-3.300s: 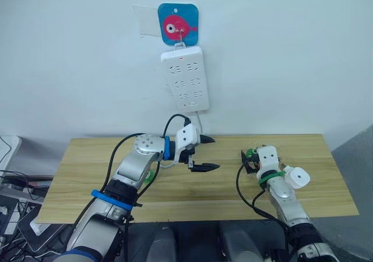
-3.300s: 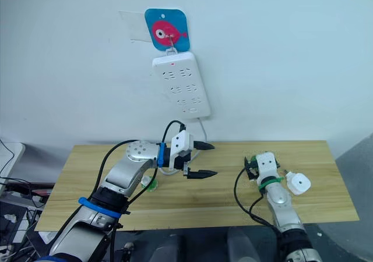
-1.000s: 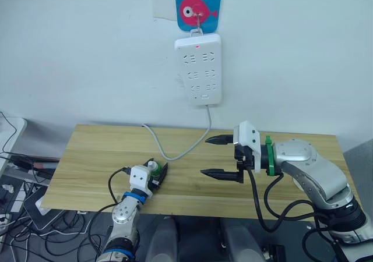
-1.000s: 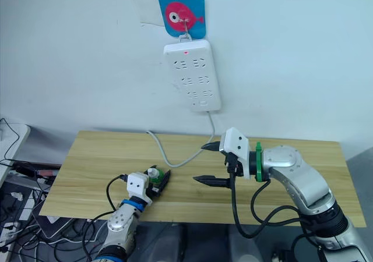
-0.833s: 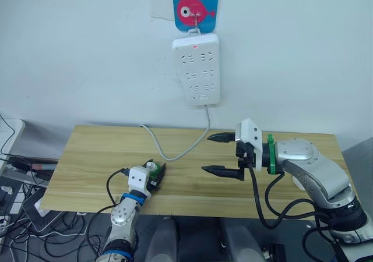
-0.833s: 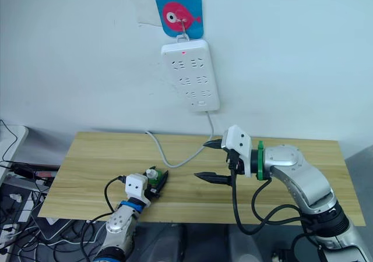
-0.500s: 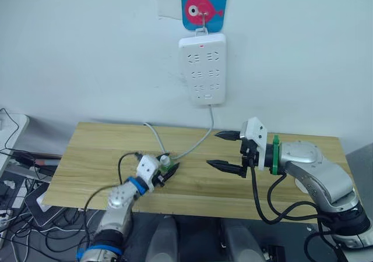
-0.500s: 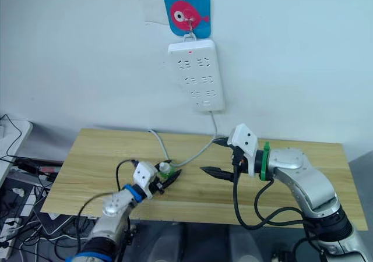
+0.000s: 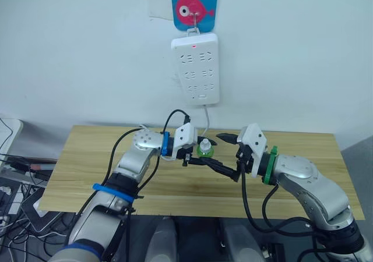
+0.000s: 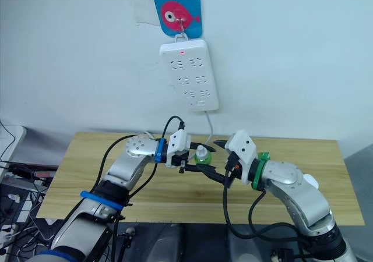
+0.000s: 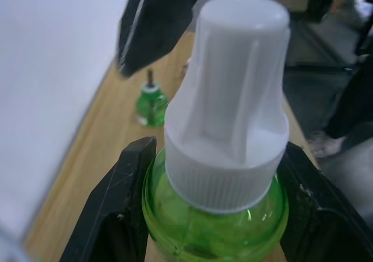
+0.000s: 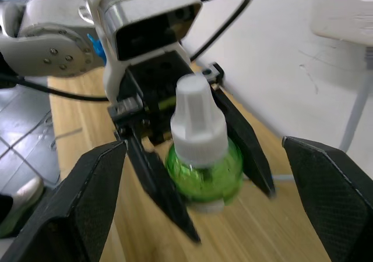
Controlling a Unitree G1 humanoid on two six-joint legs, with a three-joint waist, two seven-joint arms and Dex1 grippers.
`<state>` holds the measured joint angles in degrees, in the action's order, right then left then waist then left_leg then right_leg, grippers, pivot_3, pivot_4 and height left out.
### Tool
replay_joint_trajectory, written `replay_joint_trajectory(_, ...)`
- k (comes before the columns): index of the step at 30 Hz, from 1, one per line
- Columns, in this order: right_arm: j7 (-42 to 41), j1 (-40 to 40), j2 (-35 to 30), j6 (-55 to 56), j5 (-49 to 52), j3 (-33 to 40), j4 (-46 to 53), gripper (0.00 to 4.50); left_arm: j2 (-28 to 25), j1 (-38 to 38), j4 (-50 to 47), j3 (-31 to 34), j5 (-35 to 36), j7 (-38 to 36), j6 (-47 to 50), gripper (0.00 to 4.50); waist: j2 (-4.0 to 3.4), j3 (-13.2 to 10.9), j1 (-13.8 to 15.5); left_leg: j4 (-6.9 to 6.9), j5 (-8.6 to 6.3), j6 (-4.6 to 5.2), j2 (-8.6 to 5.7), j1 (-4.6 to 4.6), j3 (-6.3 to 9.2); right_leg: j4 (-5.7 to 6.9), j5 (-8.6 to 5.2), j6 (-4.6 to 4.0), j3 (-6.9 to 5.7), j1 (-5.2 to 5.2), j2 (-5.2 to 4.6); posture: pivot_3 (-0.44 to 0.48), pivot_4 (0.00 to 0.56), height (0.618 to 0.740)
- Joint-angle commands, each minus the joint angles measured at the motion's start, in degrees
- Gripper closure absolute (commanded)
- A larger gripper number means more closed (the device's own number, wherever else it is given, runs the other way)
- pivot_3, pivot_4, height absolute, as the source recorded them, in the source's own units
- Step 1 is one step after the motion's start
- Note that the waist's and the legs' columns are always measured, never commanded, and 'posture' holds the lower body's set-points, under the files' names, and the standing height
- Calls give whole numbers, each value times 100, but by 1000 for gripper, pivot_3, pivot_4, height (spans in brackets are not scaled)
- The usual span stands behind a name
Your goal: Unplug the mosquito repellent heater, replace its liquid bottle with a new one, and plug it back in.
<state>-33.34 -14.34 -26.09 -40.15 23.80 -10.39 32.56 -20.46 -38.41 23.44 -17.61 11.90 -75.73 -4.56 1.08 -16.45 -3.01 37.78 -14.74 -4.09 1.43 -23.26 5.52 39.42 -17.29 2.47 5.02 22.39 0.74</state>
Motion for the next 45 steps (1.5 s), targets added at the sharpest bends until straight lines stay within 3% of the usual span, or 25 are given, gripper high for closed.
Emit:
replay_joint_trajectory(1,217,-82,122,-55,-35,-15,153,0,161,-246,304,-20,-57,-200,-268,2217,0,1,-31,2,0,-1,0,-5,0,0,0,0,0,4,0,-103,187,740)
replay_joint_trajectory(4,286,-87,149,-37,-106,-31,104,0,264,-393,506,29,-55,-278,-306,2217,2,21,-63,14,2,-2,-1,-42,-1,15,0,0,1,45,-1,-111,187,740)
replay_joint_trajectory(7,251,-55,92,25,-158,-27,75,593,310,-464,624,54,-68,-320,-356,2217,3,22,-102,17,11,-16,-3,-73,-4,44,0,-1,4,91,-2,-112,185,740)
replay_joint_trajectory(15,81,-57,20,112,-178,-6,7,3256,337,-526,703,146,-16,-294,-343,2217,2,28,-184,19,20,-25,-6,-67,-1,62,1,-1,5,91,-1,-95,187,740)
replay_joint_trajectory(16,47,-51,11,115,-163,-2,3,3428,340,-522,684,155,-2,-289,-329,2217,2,28,-186,19,20,-25,-6,-67,-1,63,1,-1,5,91,-1,-95,187,740)
replay_joint_trajectory(22,-445,-248,-147,250,56,106,-93,3425,328,-416,514,164,178,-571,-330,2217,2,29,-186,19,23,-30,-6,-67,-1,65,1,-1,5,91,-1,-85,186,740)
replay_joint_trajectory(24,-1062,-414,-394,369,294,184,-183,3425,308,-389,494,165,267,-843,-469,2217,2,29,-187,21,23,-31,-6,-66,-2,66,1,-1,5,91,-1,-86,183,740)
replay_joint_trajectory(28,-3357,-979,-1394,1196,401,-196,-841,3425,-6,-358,440,-259,659,-1669,-832,2217,2,31,-181,26,23,-31,-12,-65,-4,66,1,-1,5,88,-4,-73,177,740)
replay_joint_trajectory(33,-4478,-1684,-1396,1725,372,-516,-1897,3425,-348,-460,333,-992,1122,-1677,-1152,2217,7,57,-203,25,23,-30,-3,-59,1,68,2,-2,-1,87,0,-41,170,740)
replay_joint_trajectory(37,-4784,-1853,-1413,1787,385,-512,-2268,3425,-349,-558,377,-1033,1254,-1677,-1125,2217,6,62,-176,31,24,-30,-3,-60,4,75,2,-2,0,87,-3,-25,169,740)
replay_joint_trajectory(45,-4502,-1438,-1967,1363,714,399,-2059,739,-129,-609,682,-607,1086,-1664,-1107,2217,5,64,-112,31,25,-31,0,-63,5,72,2,-2,-2,87,-13,-22,175,740)
